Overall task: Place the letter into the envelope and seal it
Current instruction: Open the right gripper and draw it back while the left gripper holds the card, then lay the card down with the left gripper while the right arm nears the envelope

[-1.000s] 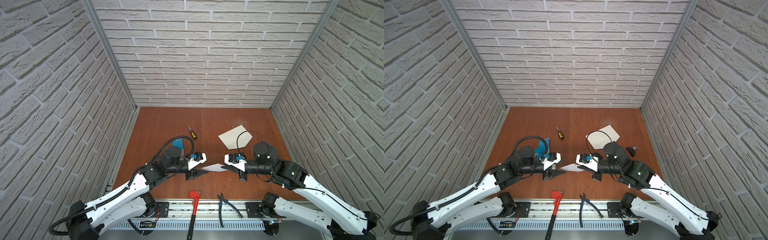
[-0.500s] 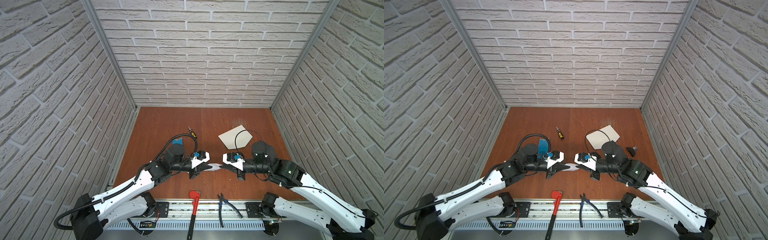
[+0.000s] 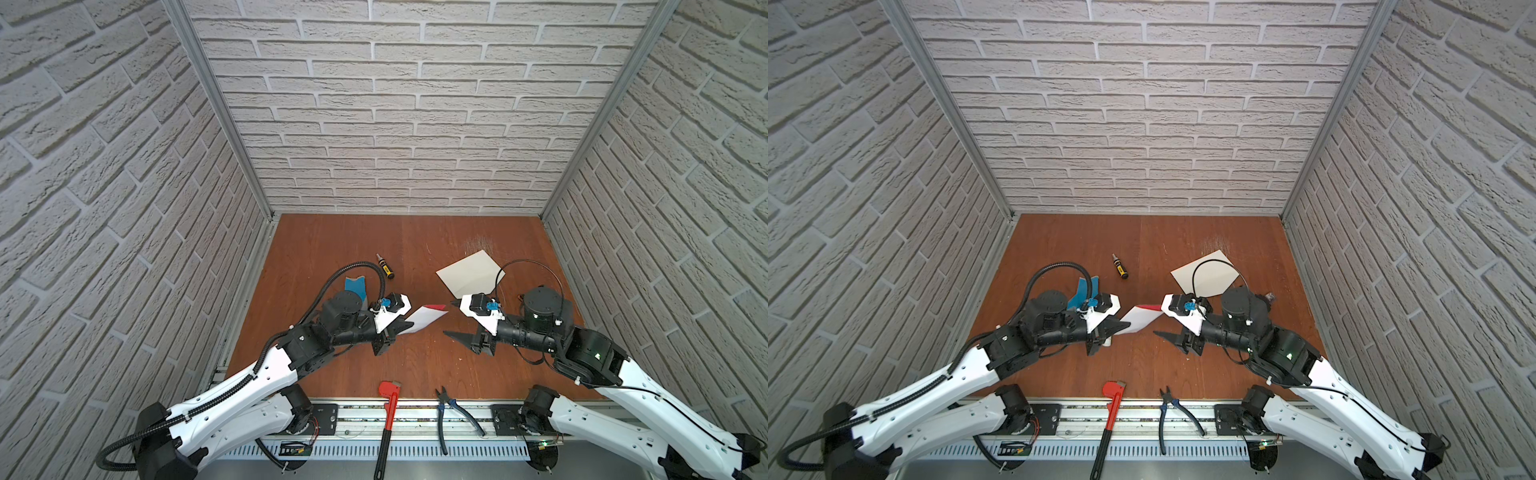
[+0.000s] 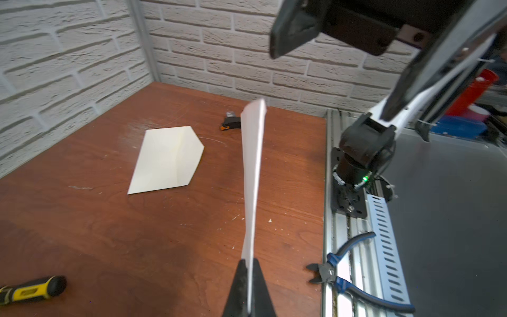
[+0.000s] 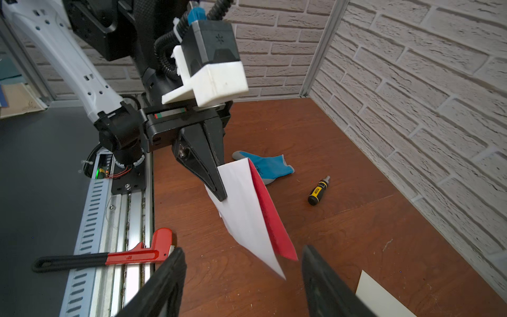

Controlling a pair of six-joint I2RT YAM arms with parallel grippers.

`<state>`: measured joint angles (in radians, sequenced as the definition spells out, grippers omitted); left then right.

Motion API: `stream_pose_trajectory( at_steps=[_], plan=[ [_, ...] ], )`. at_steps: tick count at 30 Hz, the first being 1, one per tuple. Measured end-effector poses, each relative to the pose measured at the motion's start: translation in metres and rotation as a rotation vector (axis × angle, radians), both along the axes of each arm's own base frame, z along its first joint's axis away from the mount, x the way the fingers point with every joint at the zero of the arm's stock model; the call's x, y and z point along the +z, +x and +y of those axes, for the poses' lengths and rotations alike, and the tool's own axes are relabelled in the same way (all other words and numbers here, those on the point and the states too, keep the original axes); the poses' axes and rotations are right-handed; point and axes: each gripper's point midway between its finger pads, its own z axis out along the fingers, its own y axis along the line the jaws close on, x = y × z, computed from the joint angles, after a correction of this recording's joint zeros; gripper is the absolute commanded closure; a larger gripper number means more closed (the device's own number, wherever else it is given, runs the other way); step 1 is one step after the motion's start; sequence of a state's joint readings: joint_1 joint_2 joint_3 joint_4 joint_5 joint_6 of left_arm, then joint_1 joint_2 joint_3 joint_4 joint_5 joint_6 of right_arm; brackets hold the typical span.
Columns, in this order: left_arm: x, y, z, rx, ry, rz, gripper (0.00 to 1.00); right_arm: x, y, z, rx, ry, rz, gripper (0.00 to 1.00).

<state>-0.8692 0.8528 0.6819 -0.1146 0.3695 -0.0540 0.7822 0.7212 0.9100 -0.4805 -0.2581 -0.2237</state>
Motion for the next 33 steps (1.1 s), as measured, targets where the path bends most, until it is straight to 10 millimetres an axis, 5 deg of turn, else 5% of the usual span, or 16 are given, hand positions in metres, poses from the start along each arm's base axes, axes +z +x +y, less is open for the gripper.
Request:
stream_pose_trajectory(
  at_steps=[14,20,33],
  plan=[
    [-0.004,0.038,0.062,0.514,-0.054,0.235,1.0,-0.05,0.031,-0.019,-0.384,0.037,0.386,0.36],
    [-0.012,0.059,0.054,0.628,-0.024,0.376,1.0,-0.067,0.038,-0.027,-0.494,0.024,0.472,0.38],
    [-0.076,0.111,0.03,0.808,-0.077,0.689,1.0,-0.09,0.069,-0.058,-0.838,-0.037,0.515,0.37]
  ],
)
